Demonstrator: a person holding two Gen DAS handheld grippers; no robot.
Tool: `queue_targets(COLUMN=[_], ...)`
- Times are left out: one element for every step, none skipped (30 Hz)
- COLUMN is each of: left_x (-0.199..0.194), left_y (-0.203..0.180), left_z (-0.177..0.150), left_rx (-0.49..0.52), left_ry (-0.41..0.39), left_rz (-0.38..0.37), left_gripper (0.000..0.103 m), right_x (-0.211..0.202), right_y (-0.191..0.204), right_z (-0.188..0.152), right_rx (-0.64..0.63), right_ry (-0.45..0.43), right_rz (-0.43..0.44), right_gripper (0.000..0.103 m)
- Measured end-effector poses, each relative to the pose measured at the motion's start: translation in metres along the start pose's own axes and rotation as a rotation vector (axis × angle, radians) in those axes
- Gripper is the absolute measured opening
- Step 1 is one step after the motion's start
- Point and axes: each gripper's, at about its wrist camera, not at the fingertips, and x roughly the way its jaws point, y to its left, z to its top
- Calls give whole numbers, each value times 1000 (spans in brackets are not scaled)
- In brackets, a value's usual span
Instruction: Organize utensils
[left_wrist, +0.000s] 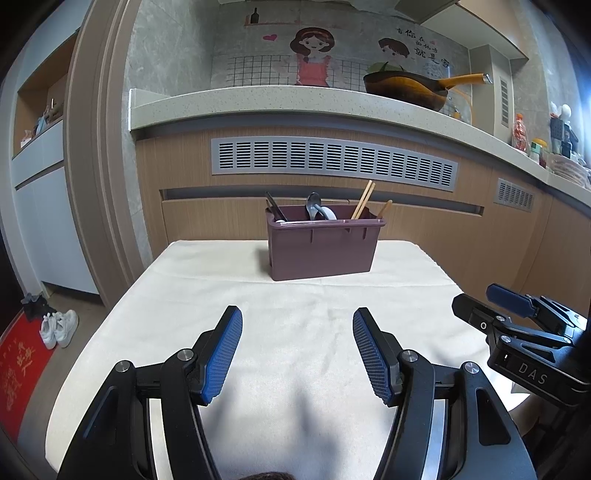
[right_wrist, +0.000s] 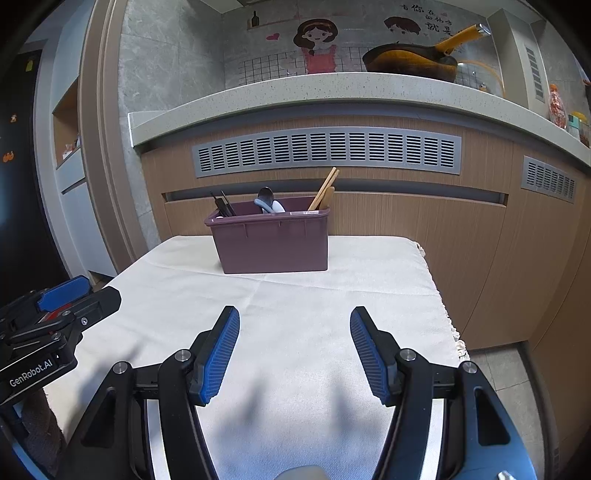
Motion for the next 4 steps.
queue_targets(left_x=[0, 0, 0, 1], left_y=[0, 0, 0, 1], left_z=[0, 0, 0, 0], left_rx=[1, 1, 2, 2], left_ry=[-2, -3, -5, -4], left_rz=[2, 2, 2, 1], left_gripper=[63, 63, 63, 63], right_x=[0, 0, 0, 0], right_y=[0, 0, 0, 0], right_z=[0, 0, 0, 0], right_rx=[1, 1, 0, -2], right_ry=[1, 0, -1, -2], right_rz=[0, 1, 0, 0], right_gripper=[60, 60, 60, 60])
